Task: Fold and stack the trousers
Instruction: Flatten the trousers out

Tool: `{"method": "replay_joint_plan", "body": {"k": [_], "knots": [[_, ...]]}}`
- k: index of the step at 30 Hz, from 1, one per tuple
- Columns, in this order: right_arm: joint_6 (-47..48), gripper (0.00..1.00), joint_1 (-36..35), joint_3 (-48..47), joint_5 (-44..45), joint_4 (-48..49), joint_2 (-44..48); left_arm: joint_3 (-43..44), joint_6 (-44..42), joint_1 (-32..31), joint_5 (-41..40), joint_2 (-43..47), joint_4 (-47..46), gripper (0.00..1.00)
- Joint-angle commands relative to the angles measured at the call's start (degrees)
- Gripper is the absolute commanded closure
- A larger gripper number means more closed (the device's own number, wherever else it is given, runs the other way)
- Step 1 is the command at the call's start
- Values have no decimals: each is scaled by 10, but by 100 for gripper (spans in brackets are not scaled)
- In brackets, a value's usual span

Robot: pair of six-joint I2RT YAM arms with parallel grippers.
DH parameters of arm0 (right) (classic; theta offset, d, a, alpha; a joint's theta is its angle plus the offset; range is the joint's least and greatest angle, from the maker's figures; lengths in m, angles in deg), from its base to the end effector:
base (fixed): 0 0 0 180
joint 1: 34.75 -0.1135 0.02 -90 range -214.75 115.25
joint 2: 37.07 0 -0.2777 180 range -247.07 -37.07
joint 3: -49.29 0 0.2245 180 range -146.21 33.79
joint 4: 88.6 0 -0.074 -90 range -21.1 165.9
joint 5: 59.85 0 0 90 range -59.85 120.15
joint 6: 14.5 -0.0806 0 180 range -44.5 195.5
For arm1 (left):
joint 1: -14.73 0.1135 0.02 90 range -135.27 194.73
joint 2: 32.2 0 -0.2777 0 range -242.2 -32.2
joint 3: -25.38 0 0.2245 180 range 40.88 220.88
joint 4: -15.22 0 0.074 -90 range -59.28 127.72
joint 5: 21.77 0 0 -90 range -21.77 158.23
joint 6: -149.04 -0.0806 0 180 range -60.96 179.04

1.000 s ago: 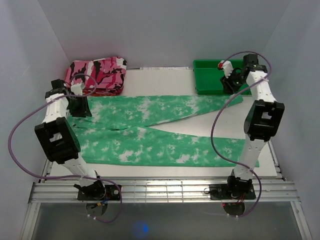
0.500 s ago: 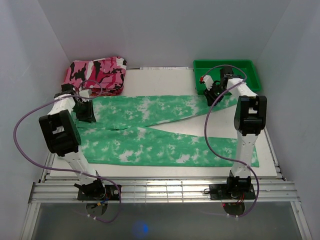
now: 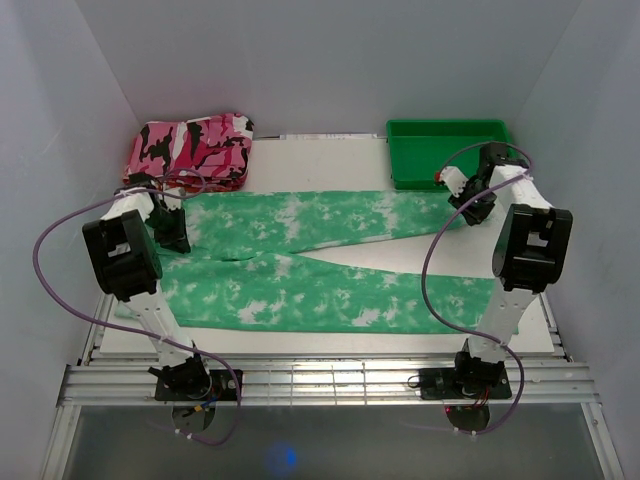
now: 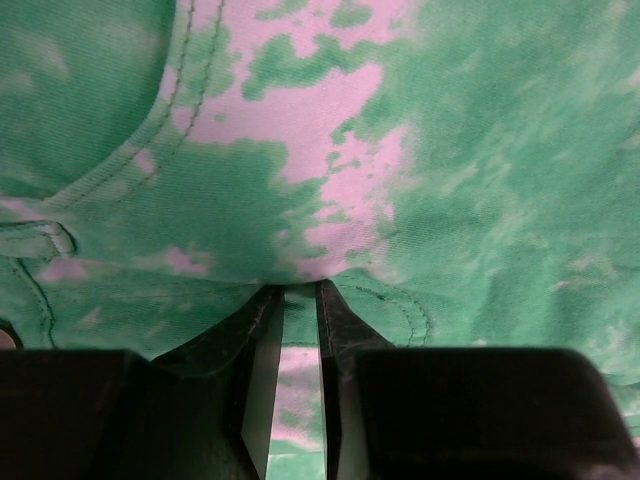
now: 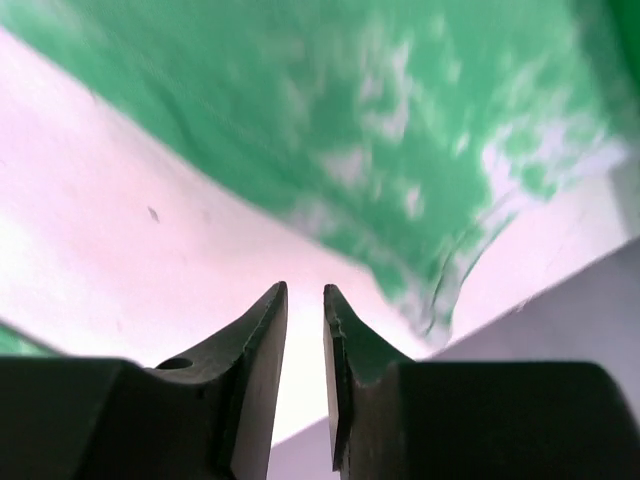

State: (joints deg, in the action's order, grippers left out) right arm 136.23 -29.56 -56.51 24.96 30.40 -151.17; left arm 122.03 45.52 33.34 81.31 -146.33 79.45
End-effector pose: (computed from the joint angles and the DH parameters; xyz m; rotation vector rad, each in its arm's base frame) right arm 0.4091 -0.0298 0.1903 -1.3179 2.4533 -0.1708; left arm 0.3561 0.1007 0.1486 -0.1057 2.9266 -0.2639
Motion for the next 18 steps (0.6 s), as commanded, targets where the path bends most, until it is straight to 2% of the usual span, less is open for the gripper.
{"method": "replay_joint_plan", "body": {"k": [1,5,6,9,14,18], "knots": [[56,73,31,11,41,-61,19,7,-18,-2,-5,-22,-10,69],[27,69,36,-50,-23,-72,9,29,-46,-1,78,17,0,62],[1,67,33,-68,-61,-72,3,35,-51,-3,91,28,0,61],[-41,61,9,-115,-95,-64,-26,60,-53,-11,107,24,0,59],[-72,60,-24,-119,-84,-36,-70,69,-46,-29,103,-6,-2,60],[-48,60,-19,-47,-39,-21,-75,41,-60,-46,95,-10,-5,62]]}}
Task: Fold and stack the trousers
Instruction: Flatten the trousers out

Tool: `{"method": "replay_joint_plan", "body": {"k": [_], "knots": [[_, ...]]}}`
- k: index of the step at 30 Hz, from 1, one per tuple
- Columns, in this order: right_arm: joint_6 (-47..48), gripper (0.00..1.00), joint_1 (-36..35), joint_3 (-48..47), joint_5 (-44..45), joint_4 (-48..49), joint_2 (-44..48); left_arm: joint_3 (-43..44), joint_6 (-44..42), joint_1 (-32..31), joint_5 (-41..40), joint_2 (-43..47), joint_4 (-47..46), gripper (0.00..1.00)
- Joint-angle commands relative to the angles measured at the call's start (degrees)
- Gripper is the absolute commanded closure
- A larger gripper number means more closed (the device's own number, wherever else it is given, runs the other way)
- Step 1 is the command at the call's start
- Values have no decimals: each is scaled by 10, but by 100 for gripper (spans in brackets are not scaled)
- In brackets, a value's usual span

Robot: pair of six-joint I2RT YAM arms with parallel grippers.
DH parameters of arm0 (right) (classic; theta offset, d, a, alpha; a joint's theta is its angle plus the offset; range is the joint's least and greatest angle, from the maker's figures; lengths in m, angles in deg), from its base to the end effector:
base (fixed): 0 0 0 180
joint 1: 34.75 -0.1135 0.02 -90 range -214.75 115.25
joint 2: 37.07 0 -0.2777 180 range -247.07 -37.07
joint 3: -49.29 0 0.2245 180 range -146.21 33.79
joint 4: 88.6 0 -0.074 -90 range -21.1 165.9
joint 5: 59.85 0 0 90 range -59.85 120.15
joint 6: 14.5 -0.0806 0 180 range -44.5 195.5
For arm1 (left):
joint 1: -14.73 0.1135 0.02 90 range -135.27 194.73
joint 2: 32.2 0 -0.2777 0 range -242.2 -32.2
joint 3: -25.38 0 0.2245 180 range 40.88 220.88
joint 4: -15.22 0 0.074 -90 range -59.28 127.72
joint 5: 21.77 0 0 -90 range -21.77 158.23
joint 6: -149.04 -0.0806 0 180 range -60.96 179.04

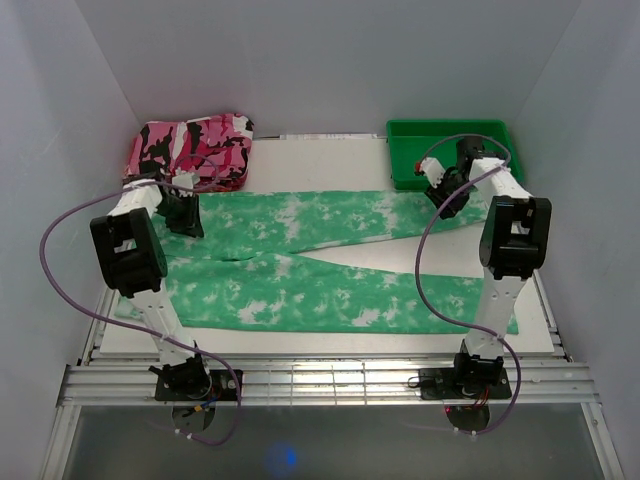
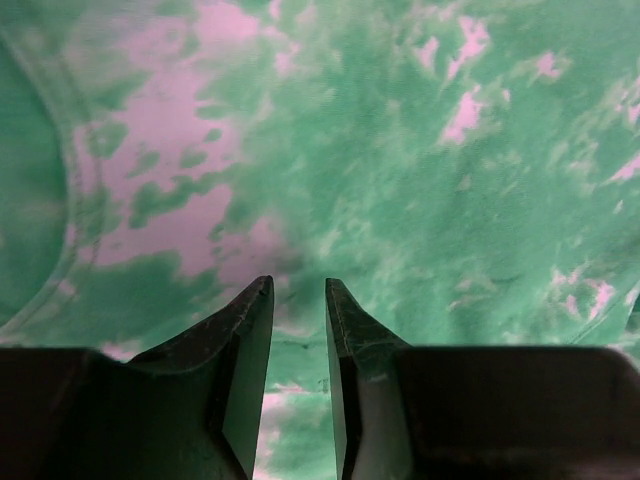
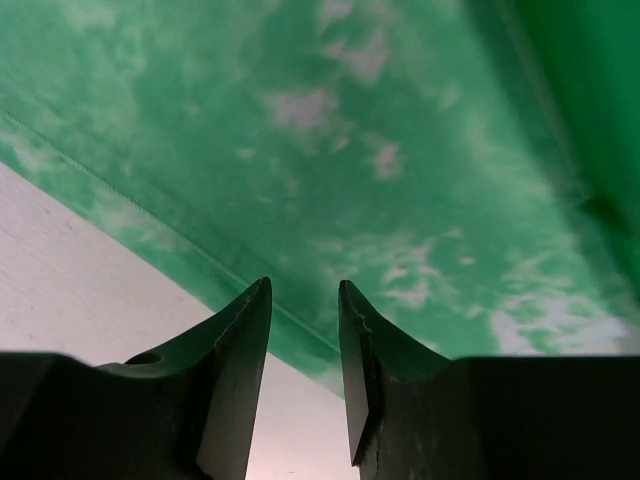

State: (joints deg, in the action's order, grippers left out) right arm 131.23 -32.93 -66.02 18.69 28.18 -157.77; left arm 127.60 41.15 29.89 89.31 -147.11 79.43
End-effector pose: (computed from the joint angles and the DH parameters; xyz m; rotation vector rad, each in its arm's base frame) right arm 0.4414 0.0020 0.1887 -1.2788 2.4010 -0.0081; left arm 0.3838 0.0740 0.1707 0.1261 2.7895 -0.4068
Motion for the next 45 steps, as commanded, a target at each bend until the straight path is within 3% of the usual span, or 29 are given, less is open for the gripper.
{"method": "replay_joint_plan", "body": {"k": [1,10,17,20,24,27,30,35,41,45], "knots": [[9,60,19,66,31,6,-6,-22,-24,-13,12,0,-5,62],[75,62,79,247,74,-11,81,-124,-31,-14,-6,50,-4,67],[107,68,97,317,50,-89,147,-178,-31,-15,15,93,2,67],[101,66,97,298,8,-94,173,-172,-35,-15,23,95,3,63],[56,60,98,145,-46,-123,152,-141,-31,-15,27,92,9,60],[87,61,100,92,-74,-181,143,-114,-32,-15,24,89,17,59],[145,63,100,111,-70,-227,161,-105,-33,-15,17,90,22,59],[215,66,100,235,-22,-264,208,-115,-25,-11,10,94,19,57],[236,68,101,382,28,-181,267,-101,-9,-7,15,93,22,53],[159,68,100,376,61,4,218,-92,-8,1,4,83,25,52]]}}
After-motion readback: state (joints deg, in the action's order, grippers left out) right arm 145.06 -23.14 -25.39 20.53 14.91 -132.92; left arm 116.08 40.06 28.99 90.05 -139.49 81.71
